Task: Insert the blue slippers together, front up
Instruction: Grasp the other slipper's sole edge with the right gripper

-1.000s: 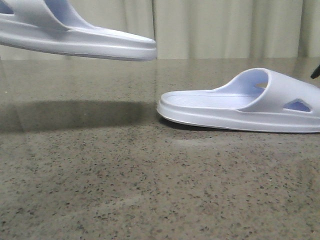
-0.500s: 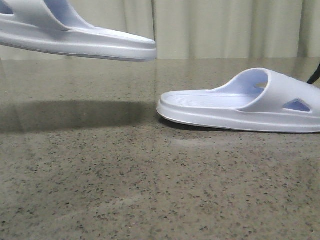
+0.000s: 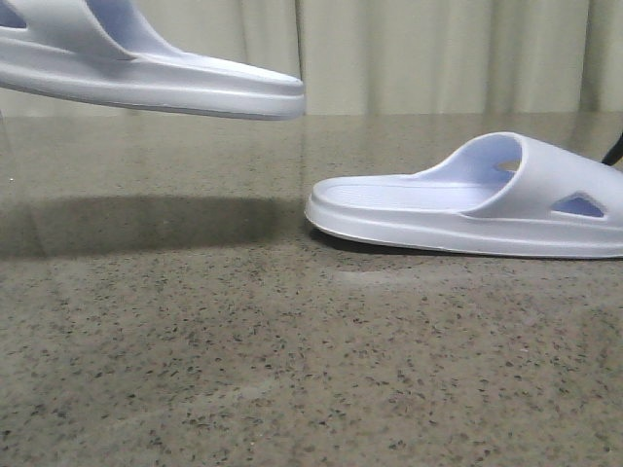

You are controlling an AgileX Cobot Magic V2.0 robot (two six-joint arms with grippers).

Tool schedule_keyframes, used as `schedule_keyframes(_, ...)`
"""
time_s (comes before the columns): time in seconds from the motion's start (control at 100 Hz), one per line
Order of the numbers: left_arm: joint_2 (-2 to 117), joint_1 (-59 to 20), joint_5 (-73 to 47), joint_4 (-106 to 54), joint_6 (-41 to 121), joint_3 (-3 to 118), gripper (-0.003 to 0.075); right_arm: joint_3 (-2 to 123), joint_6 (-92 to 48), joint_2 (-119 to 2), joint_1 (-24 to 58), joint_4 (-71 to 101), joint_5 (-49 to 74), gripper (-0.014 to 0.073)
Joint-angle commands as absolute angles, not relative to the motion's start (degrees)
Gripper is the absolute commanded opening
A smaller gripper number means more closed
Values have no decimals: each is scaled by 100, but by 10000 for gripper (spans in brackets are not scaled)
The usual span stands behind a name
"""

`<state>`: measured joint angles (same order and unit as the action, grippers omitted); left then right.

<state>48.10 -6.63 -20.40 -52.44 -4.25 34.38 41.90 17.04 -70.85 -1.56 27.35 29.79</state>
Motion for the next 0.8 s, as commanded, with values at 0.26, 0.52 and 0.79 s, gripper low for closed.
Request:
schedule_keyframes(0.26,4747,-655,-1813,-5379,-423,3651,16,4339,1669,-7022,-178,2824,2942,377)
schedule_keyframes(0.52,4747,-655,-1813,-5379,-423,3651,16,4339,1669,-7022,-178,2837,2942,368)
schedule_keyframes(0.79,4747,-655,-1813,-5379,-423,3651,16,4339,1669,-7022,-156,2964,3017,368)
